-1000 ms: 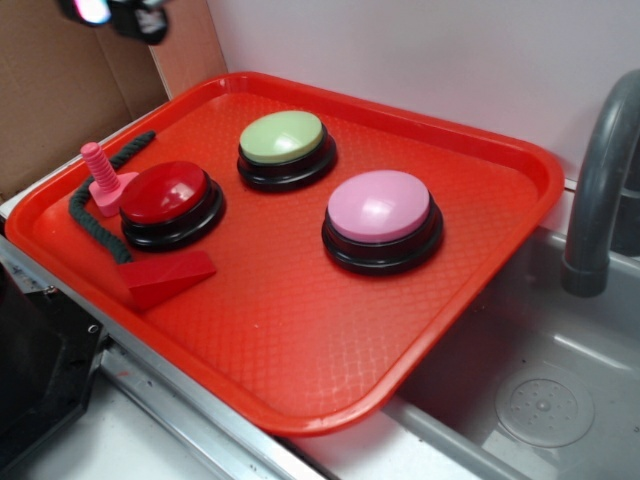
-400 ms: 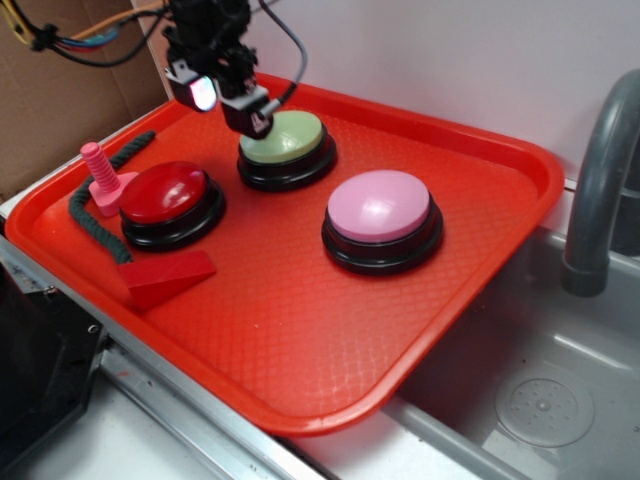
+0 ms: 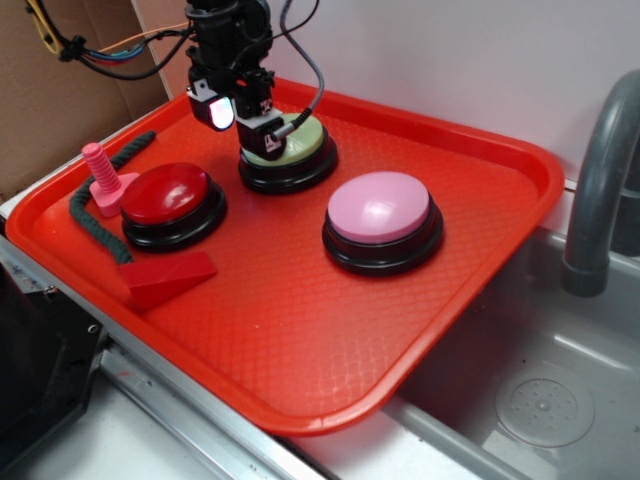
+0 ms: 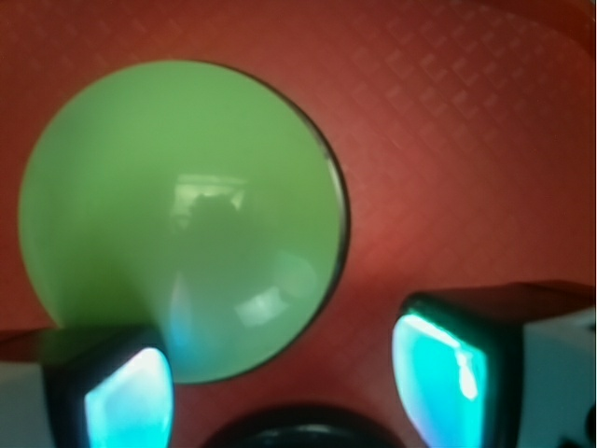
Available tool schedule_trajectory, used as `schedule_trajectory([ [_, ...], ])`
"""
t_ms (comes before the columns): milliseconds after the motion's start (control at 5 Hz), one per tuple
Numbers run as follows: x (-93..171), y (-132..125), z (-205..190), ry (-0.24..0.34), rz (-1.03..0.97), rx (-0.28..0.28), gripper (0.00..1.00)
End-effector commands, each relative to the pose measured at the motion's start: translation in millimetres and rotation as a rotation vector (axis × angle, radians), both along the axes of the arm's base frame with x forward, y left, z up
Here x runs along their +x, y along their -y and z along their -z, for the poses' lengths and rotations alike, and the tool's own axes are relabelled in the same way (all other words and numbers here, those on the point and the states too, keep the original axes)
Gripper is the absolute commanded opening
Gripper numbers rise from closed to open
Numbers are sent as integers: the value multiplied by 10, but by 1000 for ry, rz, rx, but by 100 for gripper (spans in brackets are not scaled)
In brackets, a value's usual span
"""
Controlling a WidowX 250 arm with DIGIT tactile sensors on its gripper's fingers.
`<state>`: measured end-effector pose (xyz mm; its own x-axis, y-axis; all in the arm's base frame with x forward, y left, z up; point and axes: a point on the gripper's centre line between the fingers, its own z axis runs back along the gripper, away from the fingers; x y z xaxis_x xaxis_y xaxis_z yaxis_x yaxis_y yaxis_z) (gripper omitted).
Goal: Push the green button.
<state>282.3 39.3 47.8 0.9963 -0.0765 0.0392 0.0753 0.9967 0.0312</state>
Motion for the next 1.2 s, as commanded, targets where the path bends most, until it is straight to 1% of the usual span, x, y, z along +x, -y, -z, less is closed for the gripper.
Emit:
schedule_trajectory([
  [0, -19, 25, -559, 119, -13, 56, 100],
  [200, -78, 82, -770, 88, 5, 91, 100],
  [400, -203, 144, -959, 86, -37, 41, 100],
  [600, -276, 109, -1063, 80, -59, -10, 100],
  [1000, -354, 116, -1153, 96, -96, -7, 100],
])
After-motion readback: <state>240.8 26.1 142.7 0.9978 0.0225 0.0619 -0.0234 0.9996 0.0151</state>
